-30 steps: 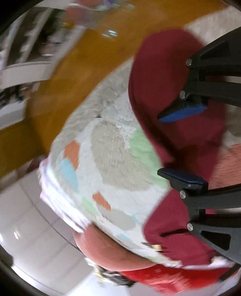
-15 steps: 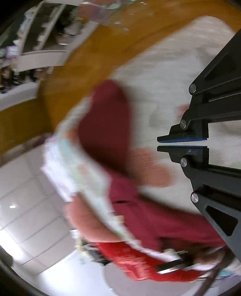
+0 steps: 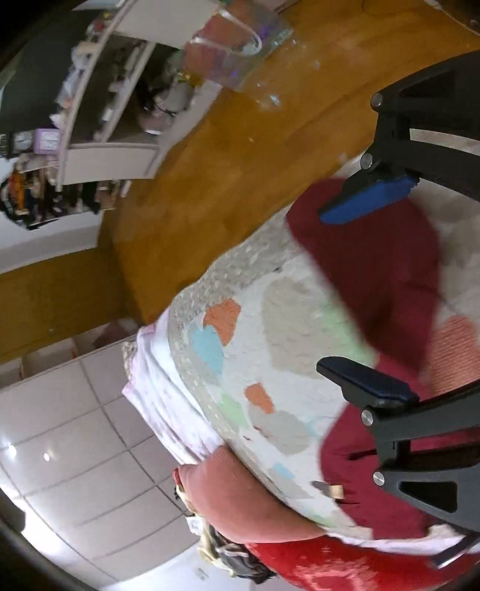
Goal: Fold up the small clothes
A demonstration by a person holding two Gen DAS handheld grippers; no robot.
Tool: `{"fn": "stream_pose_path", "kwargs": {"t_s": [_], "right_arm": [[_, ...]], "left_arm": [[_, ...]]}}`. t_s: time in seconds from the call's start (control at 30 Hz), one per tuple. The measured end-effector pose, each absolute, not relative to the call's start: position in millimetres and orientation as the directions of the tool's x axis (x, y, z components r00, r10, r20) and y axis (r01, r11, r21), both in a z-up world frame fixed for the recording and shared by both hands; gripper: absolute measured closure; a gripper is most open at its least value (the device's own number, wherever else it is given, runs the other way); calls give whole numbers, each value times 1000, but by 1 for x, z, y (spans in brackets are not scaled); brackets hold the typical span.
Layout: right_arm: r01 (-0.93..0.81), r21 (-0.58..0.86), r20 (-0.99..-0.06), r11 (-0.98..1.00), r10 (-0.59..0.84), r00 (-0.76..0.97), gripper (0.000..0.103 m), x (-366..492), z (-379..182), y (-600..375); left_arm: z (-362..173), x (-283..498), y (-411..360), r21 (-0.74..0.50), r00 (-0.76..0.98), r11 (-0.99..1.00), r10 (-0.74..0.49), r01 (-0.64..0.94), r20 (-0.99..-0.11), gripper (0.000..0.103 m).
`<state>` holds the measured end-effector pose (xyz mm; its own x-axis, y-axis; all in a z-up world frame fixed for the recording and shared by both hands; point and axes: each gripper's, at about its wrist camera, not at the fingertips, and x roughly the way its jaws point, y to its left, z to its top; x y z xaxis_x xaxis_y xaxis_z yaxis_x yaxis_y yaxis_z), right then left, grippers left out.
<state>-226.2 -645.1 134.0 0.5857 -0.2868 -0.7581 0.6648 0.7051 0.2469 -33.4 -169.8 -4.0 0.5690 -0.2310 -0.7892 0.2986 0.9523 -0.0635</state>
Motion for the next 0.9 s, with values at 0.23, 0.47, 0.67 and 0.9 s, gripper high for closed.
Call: {"fn": "stream_pose_path", "kwargs": {"t_s": [0.23, 0.47, 0.67, 0.9], "right_arm": [[526, 32, -893, 850, -212, 397, 66, -254, 81, -617], [571, 169, -885, 803, -131, 447, 66, -369, 59, -590], [691, 283, -773, 666, -268, 575, 38, -417, 104, -624], [724, 491, -773, 484, -140, 618, 28, -435, 72, -664]], "left_arm": [[-5, -32, -170, -78, 565, 950, -245, 302, -788, 15], [-6, -32, -170, -78, 566, 950, -245, 303, -787, 15], [-6, -32, -170, -79, 566, 950, -246, 302, -787, 15], [-5, -32, -170, -78, 566, 950, -244, 302, -787, 15]]}}
